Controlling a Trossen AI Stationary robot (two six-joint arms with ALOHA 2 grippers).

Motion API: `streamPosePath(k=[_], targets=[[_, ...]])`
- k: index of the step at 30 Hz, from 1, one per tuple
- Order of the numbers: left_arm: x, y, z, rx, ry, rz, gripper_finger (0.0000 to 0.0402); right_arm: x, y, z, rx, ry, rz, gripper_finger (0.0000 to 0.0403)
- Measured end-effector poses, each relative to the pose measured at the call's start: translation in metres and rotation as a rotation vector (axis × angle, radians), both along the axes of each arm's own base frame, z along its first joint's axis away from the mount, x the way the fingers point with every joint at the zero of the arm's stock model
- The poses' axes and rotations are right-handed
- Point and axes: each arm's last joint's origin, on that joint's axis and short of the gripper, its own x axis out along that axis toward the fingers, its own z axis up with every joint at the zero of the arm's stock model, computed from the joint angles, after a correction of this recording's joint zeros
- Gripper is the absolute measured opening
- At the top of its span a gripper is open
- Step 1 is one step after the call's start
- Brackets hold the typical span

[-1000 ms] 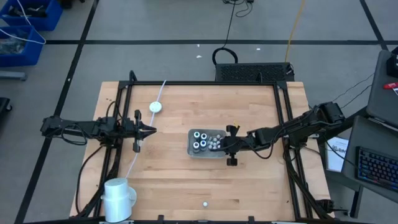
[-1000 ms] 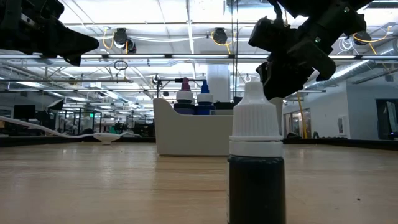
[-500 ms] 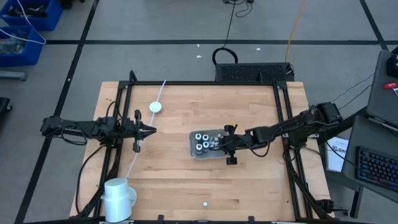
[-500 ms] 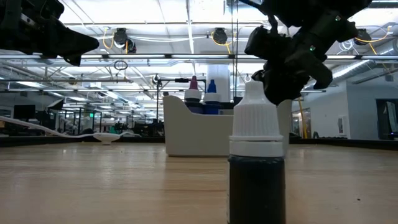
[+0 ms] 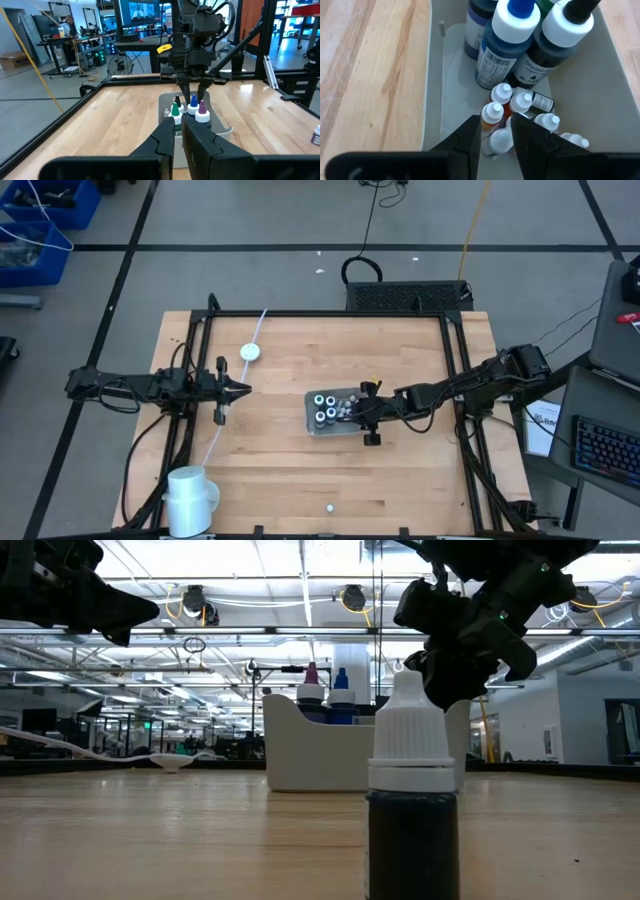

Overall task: Pick & Place food coloring
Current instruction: Put the small black food coloring bottle into the gray container

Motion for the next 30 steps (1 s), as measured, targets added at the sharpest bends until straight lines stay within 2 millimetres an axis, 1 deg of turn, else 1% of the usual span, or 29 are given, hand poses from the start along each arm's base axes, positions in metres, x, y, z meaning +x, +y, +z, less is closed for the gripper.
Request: streamPosePath(k=[3, 5, 7, 9, 13, 15, 17, 20, 22, 24, 27, 30], targets=[[0.0, 0.0, 0.0, -0.003, 0.0, 0.0, 0.0042, 0.0, 0.0, 0.0, -0.004, 0.001, 0.004, 0.0095], [0.0, 0.0, 0.0, -0.003, 0.0, 0.0, 0.0042, -0.002, 0.0, 0.007, -0.009, 0.015, 0.007, 0.0091], [0.0, 0.0, 0.0, -0.003, 0.0, 0.0, 0.0042, -0.004, -0.001, 0.023, -0.002, 0.014, -0.001, 0.0088], [0.0, 0.0, 0.0, -0.003, 0.0, 0.0, 0.0042, -0.01, 0.0, 0.042, 0.006, -0.018, 0.001, 0.0085], [0.0, 0.0, 0.0, -0.003, 0.0, 0.0, 0.0042, -0.034, 0.001, 0.074, -0.006, -0.179, 0.081, 0.0071], [0.0, 0.0, 0.0, -0.003, 0.0, 0.0, 0.0042, -0.053, -0.002, 0.086, 0.018, -0.254, 0.124, 0.0056], [0.0, 0.0, 0.0, -0.012, 0.0, 0.0, 0.0042, -0.073, -0.008, 0.091, 0.046, -0.323, 0.127, 0.0036], [0.0, 0.0, 0.0, -0.019, -0.001, 0.0, 0.0042, -0.103, -0.017, 0.093, 0.062, -0.449, 0.106, 0.0008], [0.0, 0.0, 0.0, -0.022, -0.001, 0.0, 0.0042, -0.121, -0.023, 0.09, 0.082, -0.55, 0.087, 0.0004], [0.0, 0.0, 0.0, -0.022, -0.001, 0.0, 0.0042, -0.136, -0.027, 0.082, 0.103, -0.646, 0.065, 0.0007], [0.0, 0.0, 0.0, -0.021, -0.001, 0.0, 0.0042, -0.151, -0.033, 0.065, 0.127, -0.764, 0.037, 0.0003], [0.0, 0.0, 0.0, -0.017, -0.001, 0.0, 0.0042, -0.158, -0.037, 0.048, 0.152, -0.807, 0.011, 0.0002]])
